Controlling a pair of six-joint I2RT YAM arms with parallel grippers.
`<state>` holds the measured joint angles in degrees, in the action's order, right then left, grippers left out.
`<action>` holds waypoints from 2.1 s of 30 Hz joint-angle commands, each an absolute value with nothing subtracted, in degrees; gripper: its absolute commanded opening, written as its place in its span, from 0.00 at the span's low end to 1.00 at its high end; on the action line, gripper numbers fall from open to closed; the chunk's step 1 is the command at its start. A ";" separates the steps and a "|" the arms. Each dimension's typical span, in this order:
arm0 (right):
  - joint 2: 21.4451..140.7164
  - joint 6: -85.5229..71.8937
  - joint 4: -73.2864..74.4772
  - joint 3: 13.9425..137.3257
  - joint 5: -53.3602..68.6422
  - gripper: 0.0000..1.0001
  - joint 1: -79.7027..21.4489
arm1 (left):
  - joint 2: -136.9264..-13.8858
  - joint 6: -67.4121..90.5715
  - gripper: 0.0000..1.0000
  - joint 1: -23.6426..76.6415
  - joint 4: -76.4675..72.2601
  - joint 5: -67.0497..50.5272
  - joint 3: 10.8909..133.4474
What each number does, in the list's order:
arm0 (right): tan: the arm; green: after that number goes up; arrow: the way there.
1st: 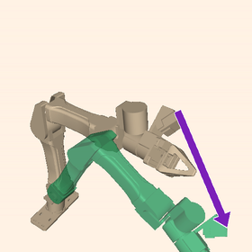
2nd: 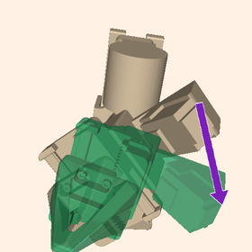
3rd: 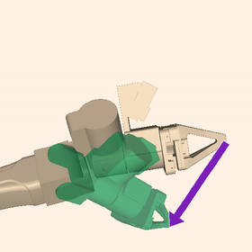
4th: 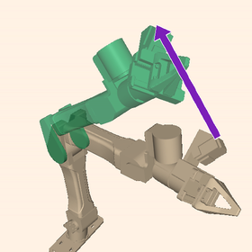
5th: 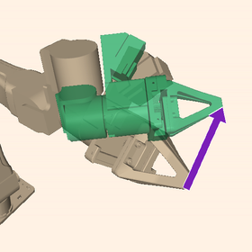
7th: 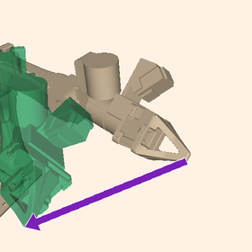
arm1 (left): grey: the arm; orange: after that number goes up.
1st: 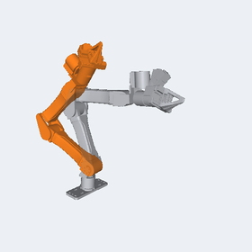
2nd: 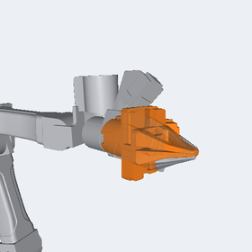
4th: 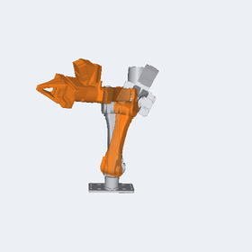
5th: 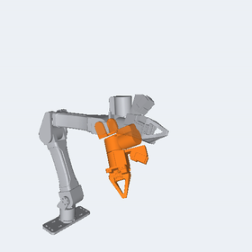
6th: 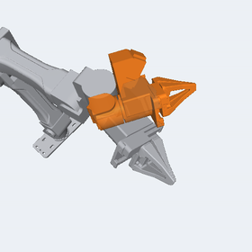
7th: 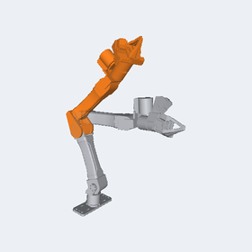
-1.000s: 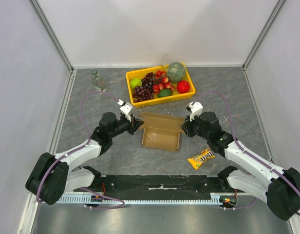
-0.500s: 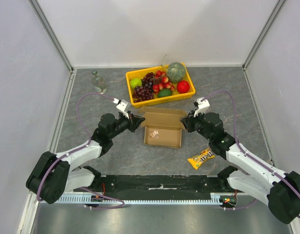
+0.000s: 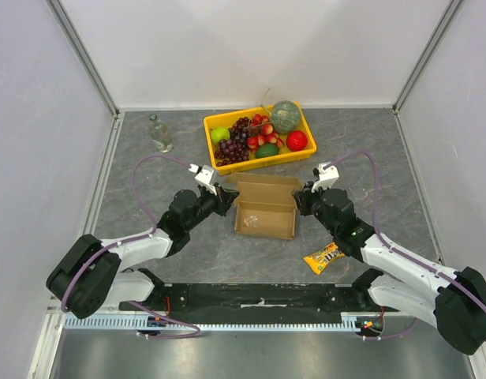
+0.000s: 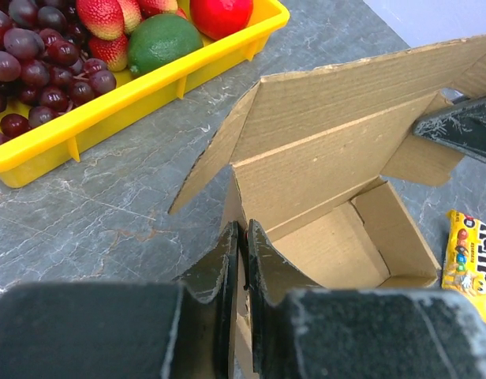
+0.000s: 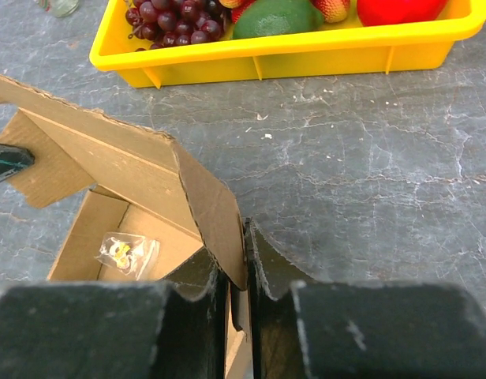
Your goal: Fold the paper box
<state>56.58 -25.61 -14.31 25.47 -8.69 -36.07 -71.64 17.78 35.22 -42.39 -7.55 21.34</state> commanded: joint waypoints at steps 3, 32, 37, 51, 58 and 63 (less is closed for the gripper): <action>57.48 -28.39 -24.69 23.29 -17.30 0.18 -40.42 | -72.77 19.42 0.13 39.63 -50.89 -3.61 21.18; 57.92 -31.64 -35.86 14.33 -44.55 0.21 -57.82 | -77.96 19.51 0.13 51.15 -64.77 7.90 13.10; 57.39 -31.55 -36.12 13.62 -48.16 0.24 -61.25 | -78.66 19.42 0.13 53.70 -69.52 10.45 10.64; 55.55 -34.54 -32.61 11.43 -54.14 0.24 -67.50 | -80.59 19.77 0.13 57.92 -71.63 13.27 9.14; 52.30 -36.47 -28.13 10.64 -55.28 0.24 -69.52 | -81.65 21.18 0.13 59.59 -74.62 14.15 6.33; 50.63 -37.26 -25.93 10.20 -55.63 0.24 -70.84 | -81.56 21.45 0.12 60.20 -74.53 14.33 5.36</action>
<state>51.90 -33.36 -26.09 10.44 -57.47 -69.06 -80.71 18.44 58.30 -73.03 17.89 6.22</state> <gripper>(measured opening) 0.239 0.131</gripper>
